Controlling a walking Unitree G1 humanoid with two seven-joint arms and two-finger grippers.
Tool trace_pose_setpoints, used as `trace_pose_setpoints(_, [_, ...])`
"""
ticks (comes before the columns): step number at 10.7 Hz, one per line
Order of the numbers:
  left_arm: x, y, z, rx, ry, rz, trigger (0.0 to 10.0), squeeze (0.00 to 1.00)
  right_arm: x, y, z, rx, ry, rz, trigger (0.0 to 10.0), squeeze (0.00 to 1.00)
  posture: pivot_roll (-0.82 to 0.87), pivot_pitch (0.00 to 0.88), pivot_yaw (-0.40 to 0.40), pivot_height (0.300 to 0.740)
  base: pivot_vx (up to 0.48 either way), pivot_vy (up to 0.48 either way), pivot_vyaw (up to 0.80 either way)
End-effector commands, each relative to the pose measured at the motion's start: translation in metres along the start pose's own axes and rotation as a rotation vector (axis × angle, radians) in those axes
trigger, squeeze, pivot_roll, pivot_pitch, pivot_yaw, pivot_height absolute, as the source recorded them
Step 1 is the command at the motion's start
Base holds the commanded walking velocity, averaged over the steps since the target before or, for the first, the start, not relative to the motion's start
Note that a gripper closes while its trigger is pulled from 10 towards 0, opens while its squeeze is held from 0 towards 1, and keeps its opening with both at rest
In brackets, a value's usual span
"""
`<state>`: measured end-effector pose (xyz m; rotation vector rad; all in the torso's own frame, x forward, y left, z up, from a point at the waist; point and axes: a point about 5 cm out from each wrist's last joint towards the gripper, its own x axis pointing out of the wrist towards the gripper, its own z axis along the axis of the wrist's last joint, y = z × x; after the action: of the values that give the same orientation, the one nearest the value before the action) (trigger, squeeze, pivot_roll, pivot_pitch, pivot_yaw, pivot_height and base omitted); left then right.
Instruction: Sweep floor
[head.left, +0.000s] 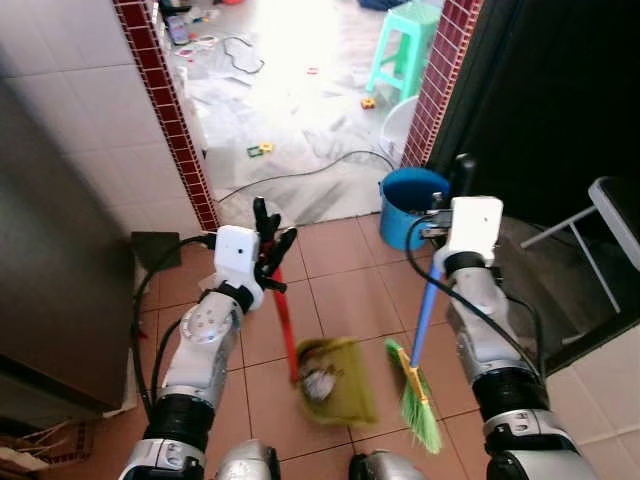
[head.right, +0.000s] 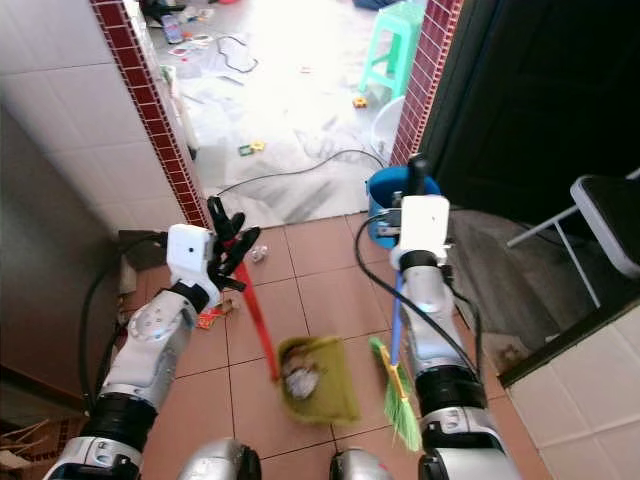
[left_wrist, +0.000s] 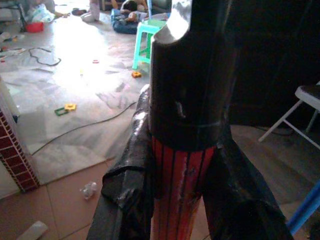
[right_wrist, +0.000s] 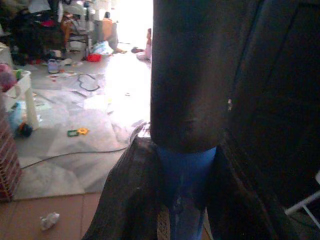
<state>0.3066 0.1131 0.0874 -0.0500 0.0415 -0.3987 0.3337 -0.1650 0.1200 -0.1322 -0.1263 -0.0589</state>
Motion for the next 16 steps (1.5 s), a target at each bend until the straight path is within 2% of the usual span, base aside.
trace_pose_setpoints(1, [0.006, -0.005, 0.019, -0.001, -0.076, -0.014, 10.0, 0.00, 0.006, -0.003, 0.011, -0.001, -0.041, -0.002, 10.0, 0.00, -0.01, 0.000, 0.012, 0.740, 0.000, -0.304, 0.00])
trace_pose_setpoints(6, [0.007, -0.008, 0.018, -0.004, -0.064, -0.024, 10.0, 0.00, 0.009, -0.012, 0.014, -0.004, -0.052, -0.024, 10.0, 0.00, -0.02, 0.000, 0.020, 0.740, 0.000, -0.313, 0.00])
trace_pose_setpoints(9, [0.005, -0.003, 0.017, -0.007, -0.057, 0.002, 10.0, 0.00, 0.011, -0.012, 0.017, -0.005, -0.061, -0.013, 10.0, 0.00, -0.02, 0.000, 0.019, 0.740, 0.000, -0.307, 0.00])
trace_pose_setpoints(11, [0.005, 0.001, 0.017, 0.020, -0.061, 0.055, 10.0, 0.00, 0.013, -0.016, 0.020, -0.011, -0.070, -0.012, 10.0, 0.00, -0.02, 0.000, 0.016, 0.740, 0.000, 0.000, 0.00])
trace_pose_setpoints(14, [0.004, 0.010, 0.020, 0.000, -0.076, 0.143, 10.0, 0.00, 0.008, -0.019, 0.018, -0.038, -0.067, -0.008, 10.0, 0.00, -0.03, 0.000, 0.011, 0.740, 0.000, 0.000, 0.00])
trace_pose_setpoints(16, [0.002, 0.027, 0.043, 0.042, -0.161, 0.253, 10.0, 0.00, 0.006, -0.023, 0.015, -0.060, -0.058, -0.016, 10.0, 0.00, -0.02, 0.000, 0.008, 0.740, 0.000, 0.000, 0.00])
